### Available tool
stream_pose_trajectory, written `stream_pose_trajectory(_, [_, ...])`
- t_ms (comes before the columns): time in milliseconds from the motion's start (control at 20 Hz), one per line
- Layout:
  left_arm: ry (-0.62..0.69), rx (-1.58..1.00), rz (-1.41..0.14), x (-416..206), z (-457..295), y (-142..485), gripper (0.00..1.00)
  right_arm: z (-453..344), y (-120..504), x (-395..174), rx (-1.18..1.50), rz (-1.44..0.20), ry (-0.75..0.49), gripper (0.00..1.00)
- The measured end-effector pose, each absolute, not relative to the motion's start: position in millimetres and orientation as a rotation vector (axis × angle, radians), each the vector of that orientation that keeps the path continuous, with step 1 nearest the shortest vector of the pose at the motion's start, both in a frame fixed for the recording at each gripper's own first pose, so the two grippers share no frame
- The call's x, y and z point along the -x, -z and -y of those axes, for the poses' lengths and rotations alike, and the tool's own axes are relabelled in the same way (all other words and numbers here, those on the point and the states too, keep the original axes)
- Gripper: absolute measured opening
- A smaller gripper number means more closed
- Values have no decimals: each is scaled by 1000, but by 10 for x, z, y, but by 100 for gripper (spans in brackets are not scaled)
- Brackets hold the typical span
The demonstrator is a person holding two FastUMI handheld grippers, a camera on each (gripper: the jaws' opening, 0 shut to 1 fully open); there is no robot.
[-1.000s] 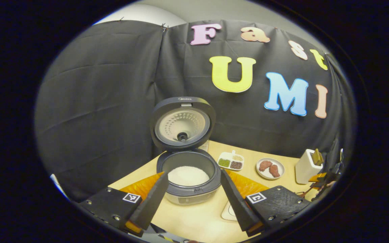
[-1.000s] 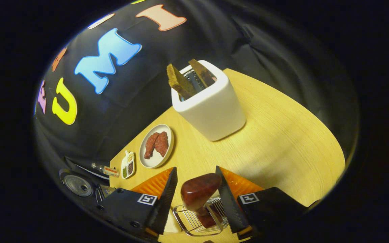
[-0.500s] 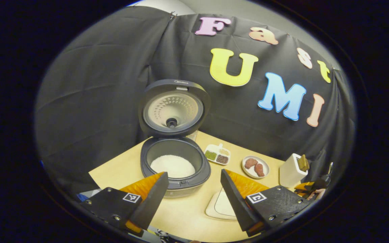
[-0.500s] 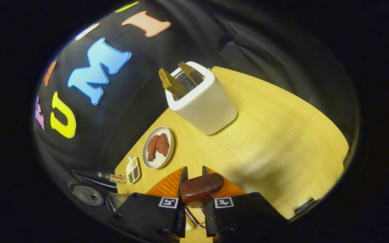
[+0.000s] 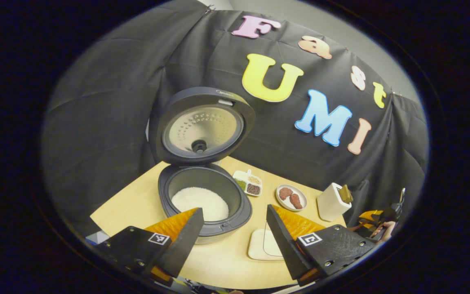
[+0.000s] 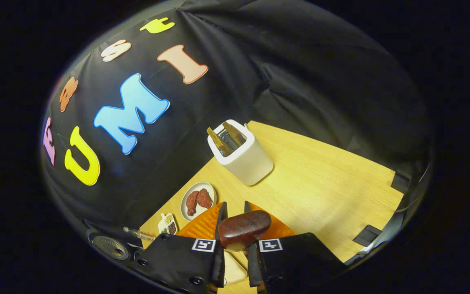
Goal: Close the left gripper, press the button to open the rice cooker; take a wooden spoon from the chopstick holder with the right hand, scoop a spoonful of rice and pour it into the rice cooker, then put the wooden spoon back into the chopstick holder.
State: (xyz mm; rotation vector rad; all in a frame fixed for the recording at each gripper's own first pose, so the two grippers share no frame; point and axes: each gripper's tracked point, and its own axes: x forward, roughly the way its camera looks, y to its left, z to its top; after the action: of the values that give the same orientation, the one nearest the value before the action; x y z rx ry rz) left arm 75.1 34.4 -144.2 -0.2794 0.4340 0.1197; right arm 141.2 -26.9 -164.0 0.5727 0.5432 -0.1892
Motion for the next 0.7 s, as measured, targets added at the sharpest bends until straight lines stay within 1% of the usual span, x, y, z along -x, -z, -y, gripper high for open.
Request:
stream_pose_trajectory(200, [-8, 192, -400, -837, -399, 1369, 98, 242, 1536, -1014, -554, -504, 242, 25])
stream_pose_trajectory(350, [46, 172, -378, -839, -445, 1350, 98, 107, 1520, -791, -553, -496, 250, 24])
stream_pose_trajectory(400, [53, 175, -375, -813, -472, 1358, 96, 38, 1503, -742, -553, -499, 243, 24])
stream_pose_trajectory(450, [55, 180, -371, -789, -503, 1366, 98, -47, 1484, -698, -553, -501, 234, 24])
stream_pose_trajectory(500, [53, 188, -366, -759, -538, 1375, 96, -146, 1451, -672, -554, -500, 218, 24])
stream_pose_trajectory(550, [50, 198, -364, -730, -570, 1391, 98, -258, 1416, -657, -556, -498, 199, 24])
stream_pose_trajectory(700, [29, 223, -376, -615, -705, 1493, 96, -615, 1320, -662, -543, -502, 122, 25])
